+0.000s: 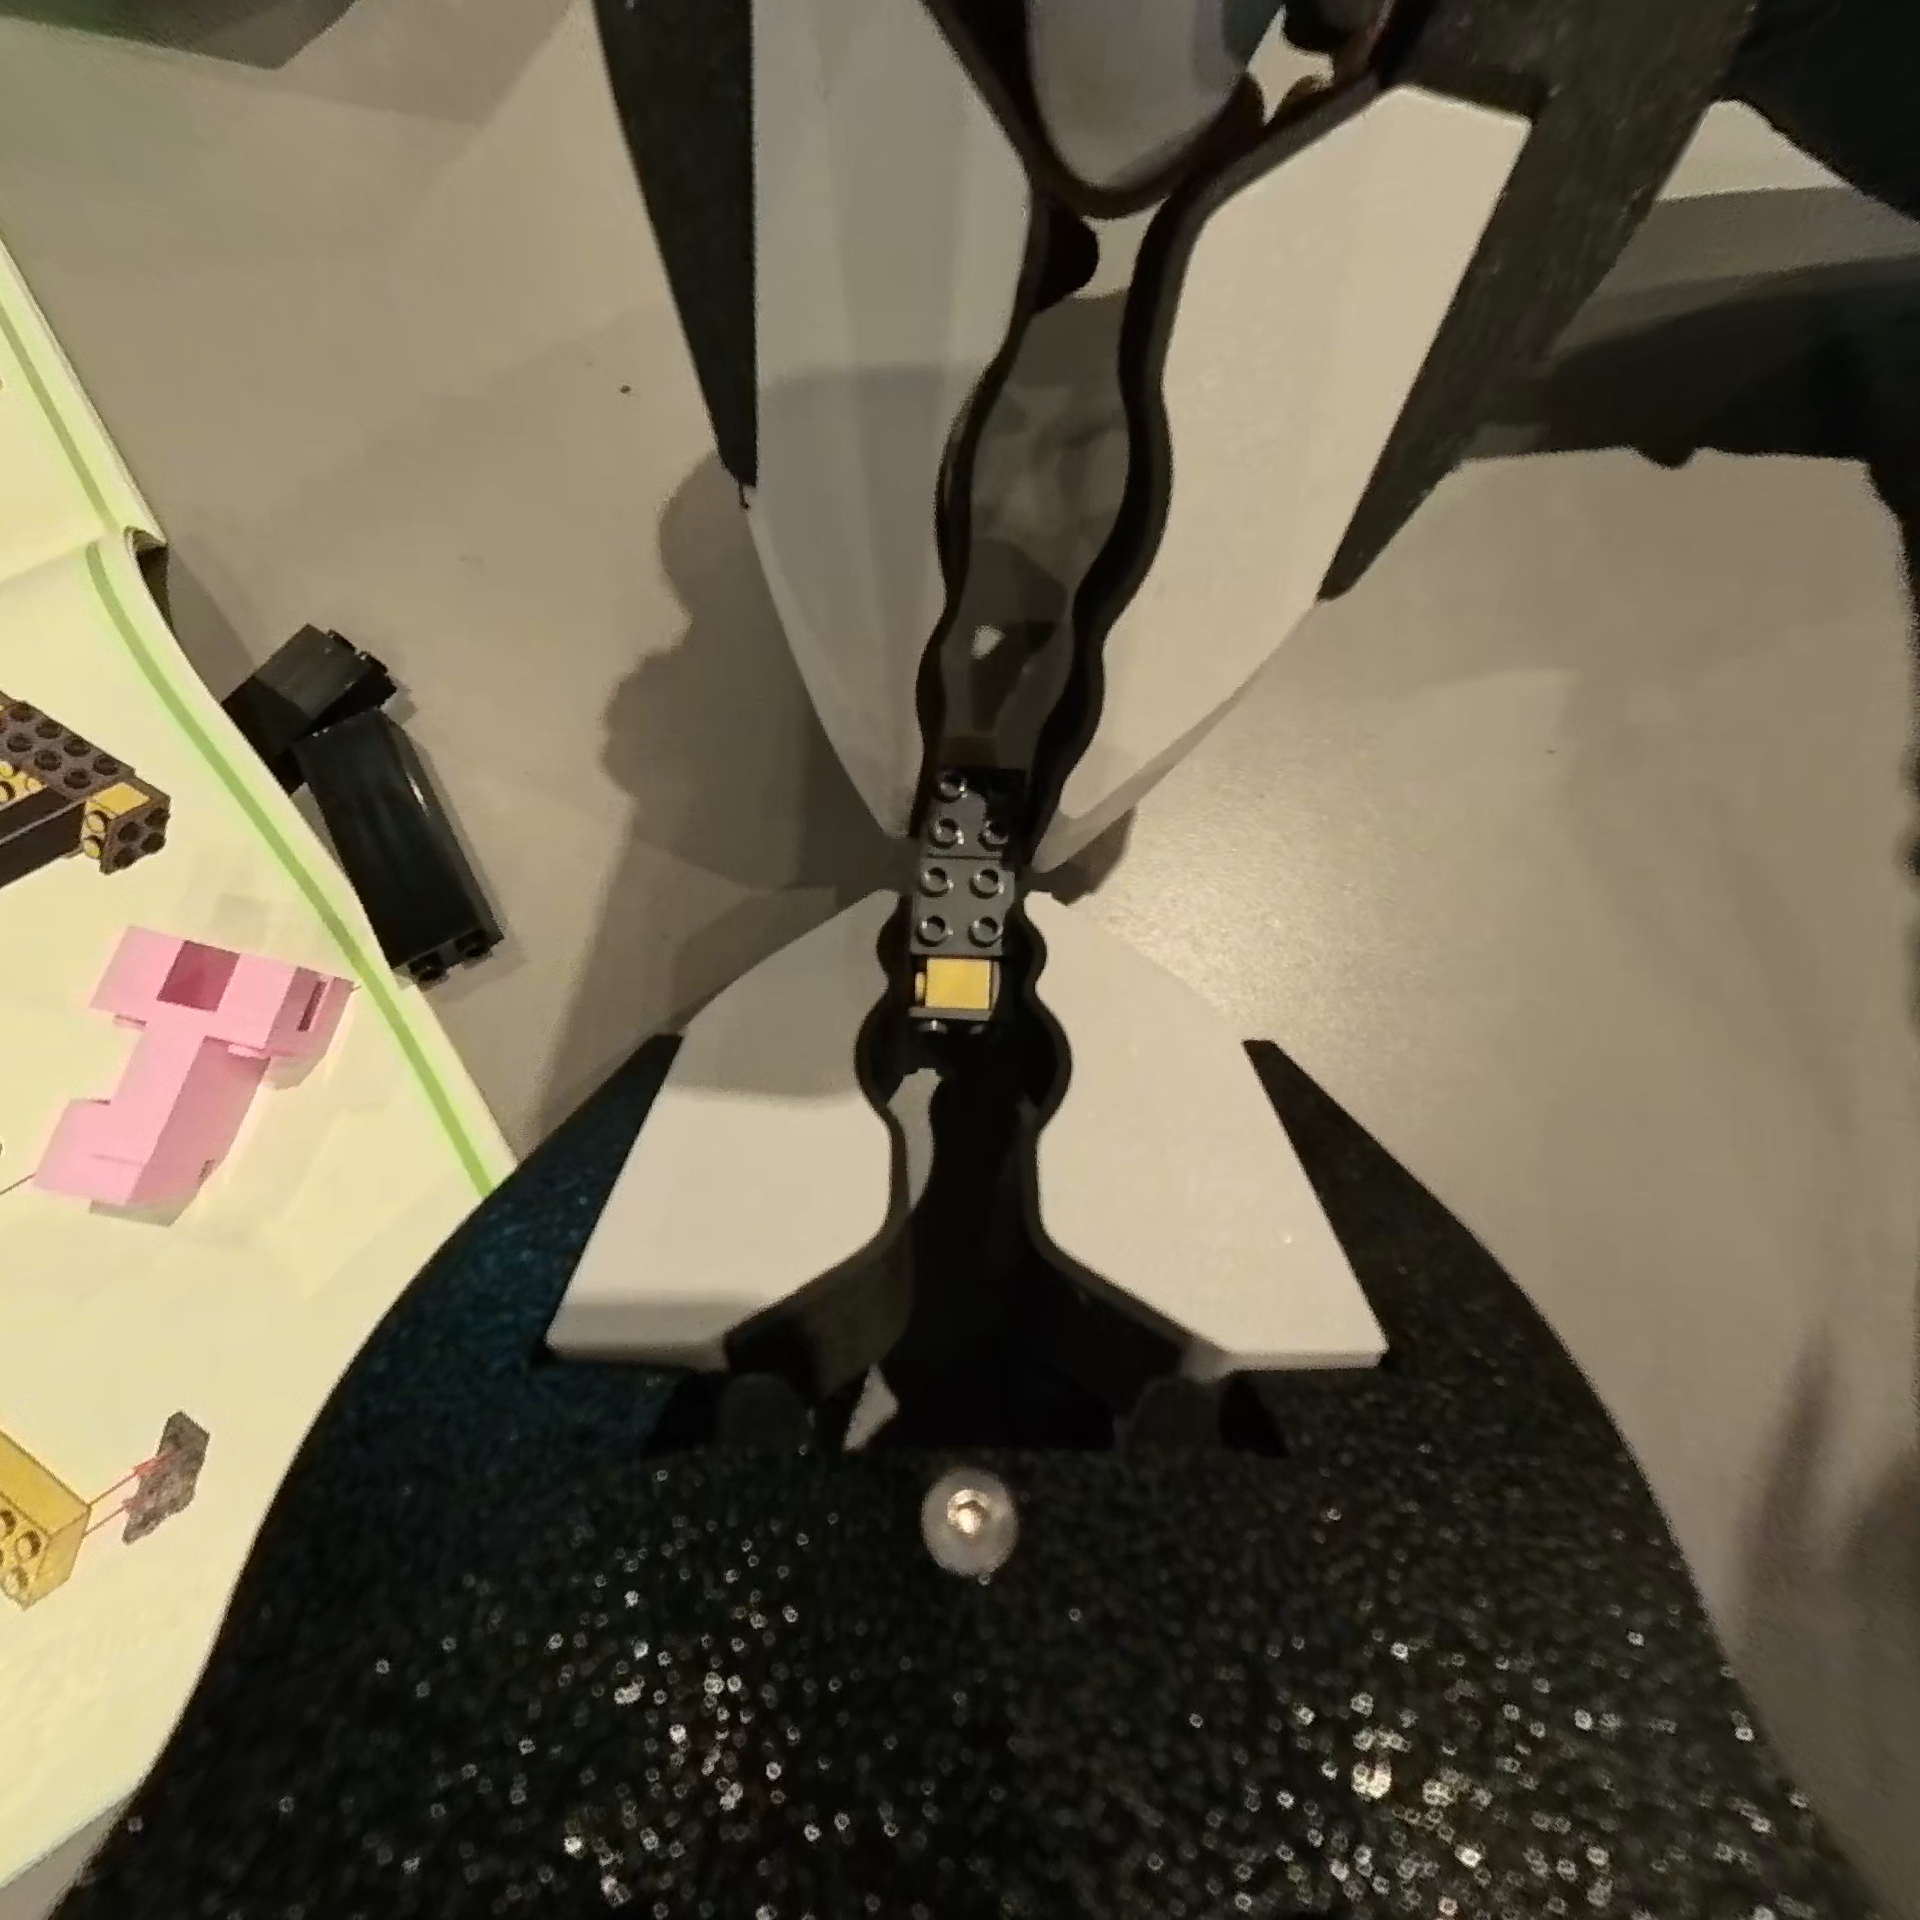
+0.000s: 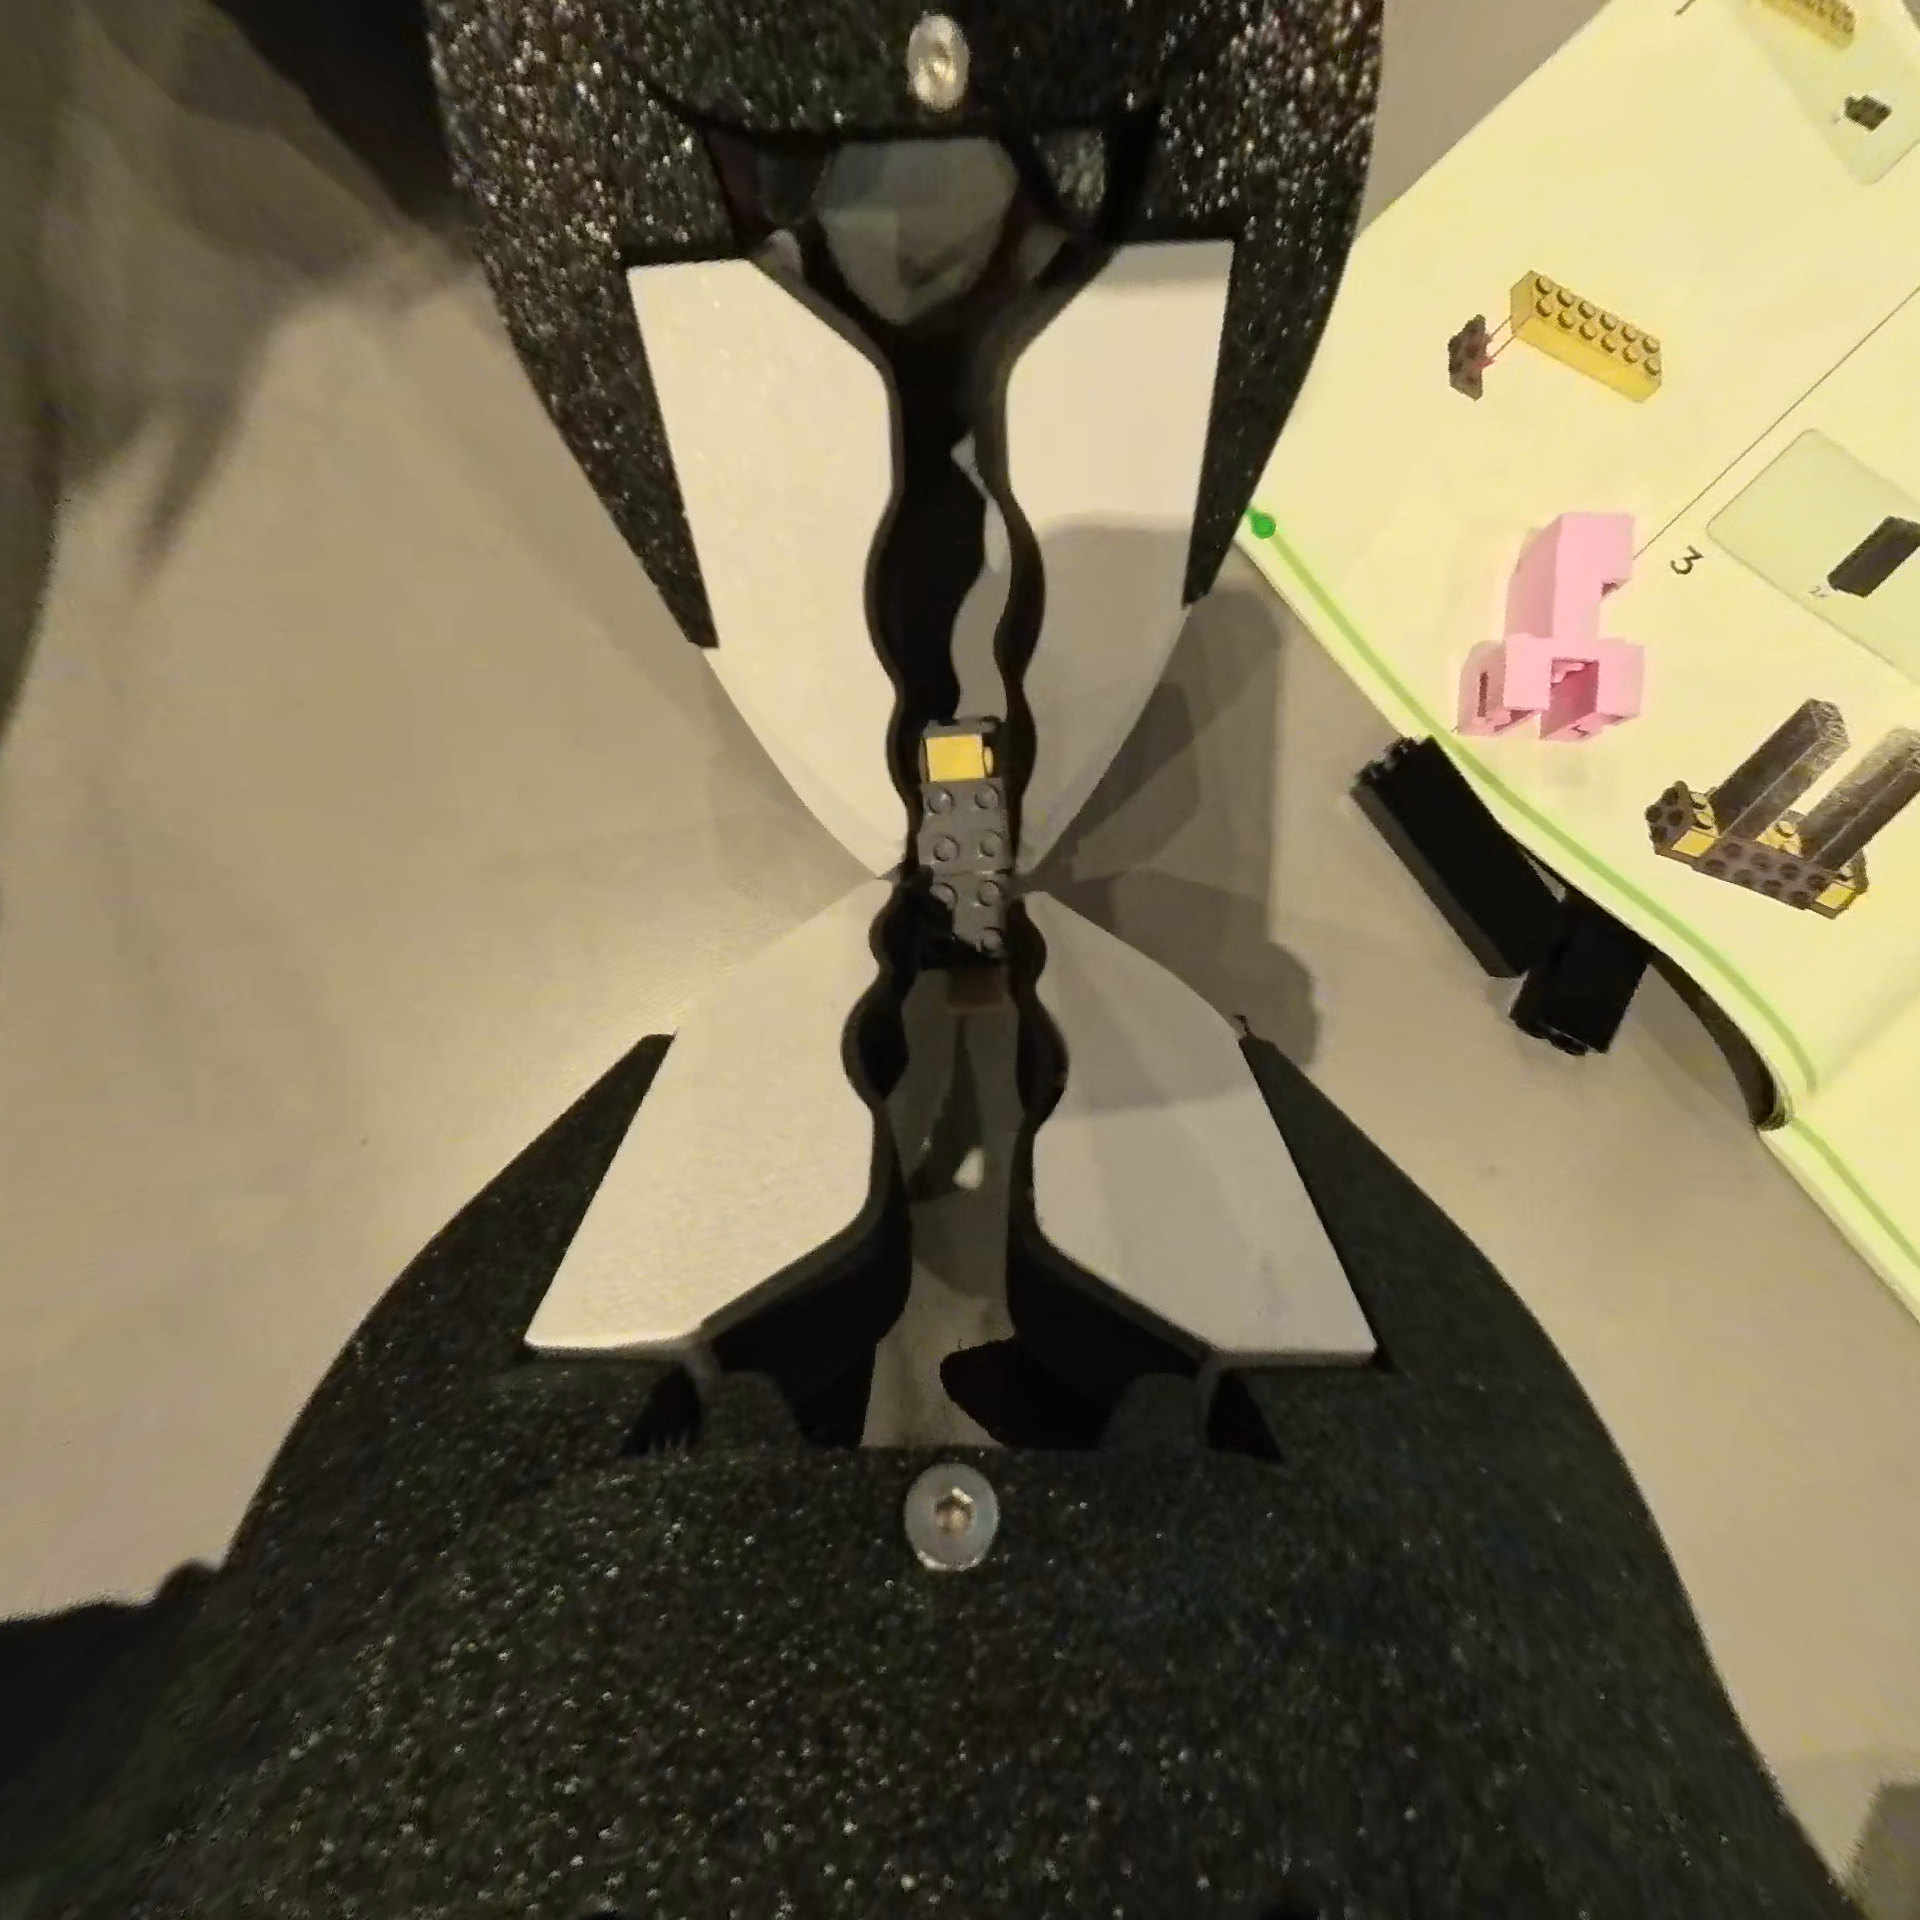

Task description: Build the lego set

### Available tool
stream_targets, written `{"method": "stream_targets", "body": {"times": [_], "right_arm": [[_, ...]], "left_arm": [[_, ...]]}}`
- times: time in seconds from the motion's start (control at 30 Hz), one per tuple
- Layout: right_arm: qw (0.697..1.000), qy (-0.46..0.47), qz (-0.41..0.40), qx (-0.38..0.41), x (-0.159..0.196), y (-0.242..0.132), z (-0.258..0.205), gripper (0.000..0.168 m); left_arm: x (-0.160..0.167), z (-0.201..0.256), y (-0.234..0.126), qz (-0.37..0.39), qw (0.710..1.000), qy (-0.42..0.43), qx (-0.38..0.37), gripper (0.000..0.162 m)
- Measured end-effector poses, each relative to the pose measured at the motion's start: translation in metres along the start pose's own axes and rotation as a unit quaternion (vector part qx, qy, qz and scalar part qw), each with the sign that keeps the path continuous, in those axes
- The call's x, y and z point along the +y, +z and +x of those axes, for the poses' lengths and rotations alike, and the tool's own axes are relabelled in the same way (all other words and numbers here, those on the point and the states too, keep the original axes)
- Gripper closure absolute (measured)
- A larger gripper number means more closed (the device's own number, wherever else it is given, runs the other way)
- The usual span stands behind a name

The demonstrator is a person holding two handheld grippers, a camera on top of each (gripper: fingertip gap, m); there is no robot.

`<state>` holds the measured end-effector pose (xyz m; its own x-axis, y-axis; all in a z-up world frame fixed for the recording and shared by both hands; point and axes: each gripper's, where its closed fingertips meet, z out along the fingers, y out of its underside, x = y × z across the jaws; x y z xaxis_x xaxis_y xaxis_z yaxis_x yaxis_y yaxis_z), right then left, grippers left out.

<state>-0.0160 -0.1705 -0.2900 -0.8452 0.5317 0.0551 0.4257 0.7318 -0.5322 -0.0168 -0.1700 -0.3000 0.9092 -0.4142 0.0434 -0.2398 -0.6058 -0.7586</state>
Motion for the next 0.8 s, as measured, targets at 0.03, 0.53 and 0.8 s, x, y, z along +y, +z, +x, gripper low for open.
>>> {"method": "stream_targets", "body": {"times": [0.03, 0.53, 0.8], "right_arm": [[1.0, 0.005, -0.001, -0.001, 0.0001, -0.0001, -0.0003, 0.152], [1.0, 0.001, 0.007, -0.002, -0.0004, 0.0, -0.0002, 0.152], [1.0, 0.0, 0.021, 0.009, -0.0003, -0.0002, -0.0004, 0.151]], "left_arm": [[0.0, 0.0003, 0.0, 0.0, 1.0, 0.001, 0.001, 0.145], [-0.0001, 0.0012, -0.0002, 0.001, 1.0, -0.003, 0.008, 0.143], [0.0048, -0.0026, -0.0053, -0.001, 1.0, 0.015, -0.01, 0.123]]}}
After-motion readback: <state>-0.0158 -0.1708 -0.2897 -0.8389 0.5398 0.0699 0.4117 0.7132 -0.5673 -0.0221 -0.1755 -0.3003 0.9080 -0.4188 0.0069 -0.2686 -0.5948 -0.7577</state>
